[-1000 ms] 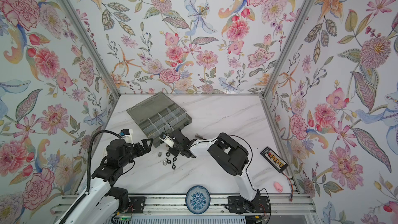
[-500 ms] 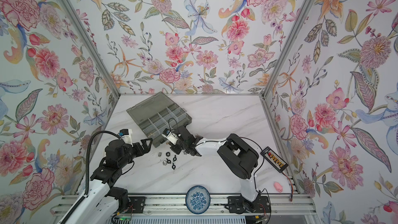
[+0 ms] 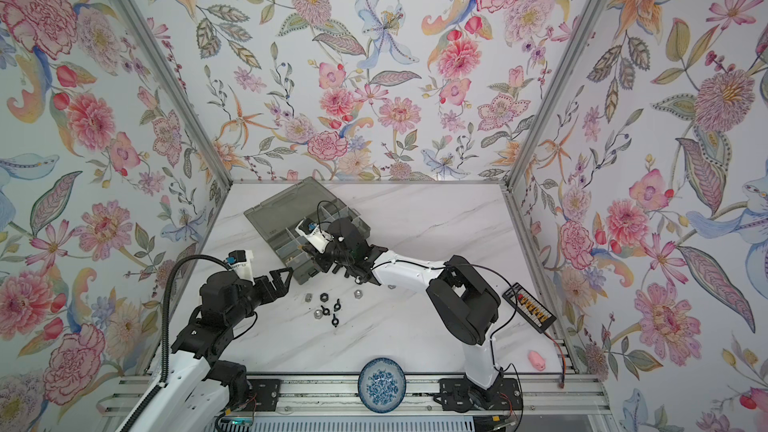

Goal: Sort the screws and nuts into containers
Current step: 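Lift the brass wing nut and carry it over the organizer box compartment, then lower the right gripper into the brass compartment and open it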

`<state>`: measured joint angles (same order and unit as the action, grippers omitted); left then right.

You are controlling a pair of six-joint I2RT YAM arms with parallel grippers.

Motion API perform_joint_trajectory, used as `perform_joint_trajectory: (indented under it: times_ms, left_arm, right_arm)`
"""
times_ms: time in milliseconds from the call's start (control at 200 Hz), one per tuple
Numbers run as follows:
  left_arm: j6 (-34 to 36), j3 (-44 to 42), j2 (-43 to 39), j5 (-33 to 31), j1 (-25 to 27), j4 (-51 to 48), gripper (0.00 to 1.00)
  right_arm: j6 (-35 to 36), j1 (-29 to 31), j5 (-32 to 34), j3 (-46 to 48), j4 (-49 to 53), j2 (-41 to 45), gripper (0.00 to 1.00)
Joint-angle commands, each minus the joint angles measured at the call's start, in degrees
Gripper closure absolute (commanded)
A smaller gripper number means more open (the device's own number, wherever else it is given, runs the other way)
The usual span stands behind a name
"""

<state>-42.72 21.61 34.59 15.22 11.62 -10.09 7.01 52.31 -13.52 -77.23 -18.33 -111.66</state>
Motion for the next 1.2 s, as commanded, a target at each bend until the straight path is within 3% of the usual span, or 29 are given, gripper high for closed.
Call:
perform_joint_trajectory:
  times_ms: [0, 485, 1191]
  left_arm:
    - [1.3, 0.6, -0.9, 0.1, -0.6, -1.6, 0.01]
    - [1.8, 1.1, -0.8, 0.4, -0.7, -1.7, 0.01]
    - [2.2, 1.6, -0.9, 0.2, -0.7, -2.3, 0.01]
  right_arm:
    - [-4.0, 0.1, -1.2, -3.2, -3.7, -4.5, 1.0]
    - [-9.2, 0.1, -2.8, -11.6, -14.7, -16.8, 1.0]
    - [-10.4, 1.3, -0.4, -17.2, -15.5, -24.8, 1.0]
